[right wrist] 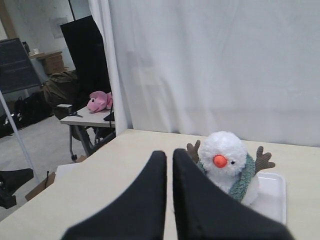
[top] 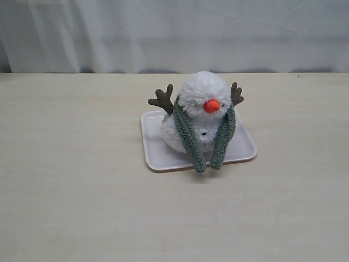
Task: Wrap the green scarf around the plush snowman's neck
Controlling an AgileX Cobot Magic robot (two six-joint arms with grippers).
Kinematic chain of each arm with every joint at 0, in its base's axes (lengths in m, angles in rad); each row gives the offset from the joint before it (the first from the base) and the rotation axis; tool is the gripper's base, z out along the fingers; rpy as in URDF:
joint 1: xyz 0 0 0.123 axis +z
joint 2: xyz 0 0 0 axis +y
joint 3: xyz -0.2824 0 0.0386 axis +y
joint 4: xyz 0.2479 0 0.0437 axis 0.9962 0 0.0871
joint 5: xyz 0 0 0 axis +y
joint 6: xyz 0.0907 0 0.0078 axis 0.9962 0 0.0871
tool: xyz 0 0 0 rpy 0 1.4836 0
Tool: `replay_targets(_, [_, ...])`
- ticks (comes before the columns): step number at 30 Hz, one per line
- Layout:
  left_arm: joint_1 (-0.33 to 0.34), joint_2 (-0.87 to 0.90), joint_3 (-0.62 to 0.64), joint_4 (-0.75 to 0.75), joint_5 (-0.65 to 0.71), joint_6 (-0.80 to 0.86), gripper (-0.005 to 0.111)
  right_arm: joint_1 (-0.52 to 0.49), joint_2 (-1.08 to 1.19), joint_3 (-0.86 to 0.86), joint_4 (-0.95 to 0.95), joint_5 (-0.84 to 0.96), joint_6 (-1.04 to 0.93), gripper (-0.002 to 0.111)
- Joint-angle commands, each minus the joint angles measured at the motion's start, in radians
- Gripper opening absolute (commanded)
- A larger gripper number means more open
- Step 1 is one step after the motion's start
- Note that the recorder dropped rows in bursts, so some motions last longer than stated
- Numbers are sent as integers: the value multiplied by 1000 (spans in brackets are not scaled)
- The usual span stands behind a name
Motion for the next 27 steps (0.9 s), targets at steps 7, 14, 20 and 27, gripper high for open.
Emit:
replay_targets(7, [-3,-2,3,-2,-16,-2,0,-149,-3,37,-27,-5,-7,4])
replay_targets(14, [-3,-2,3,-2,-16,-2,0,-245,-3,69,-27,-5,-7,4])
replay_targets(20, [-3,-2,3,-2,-16,-2,0,-274,-3,68,-67,-5,-7,4])
replay_targets(27, [-3,-2,3,-2,-13,-2,0,-274,-3,68,-310,-5,-7,4])
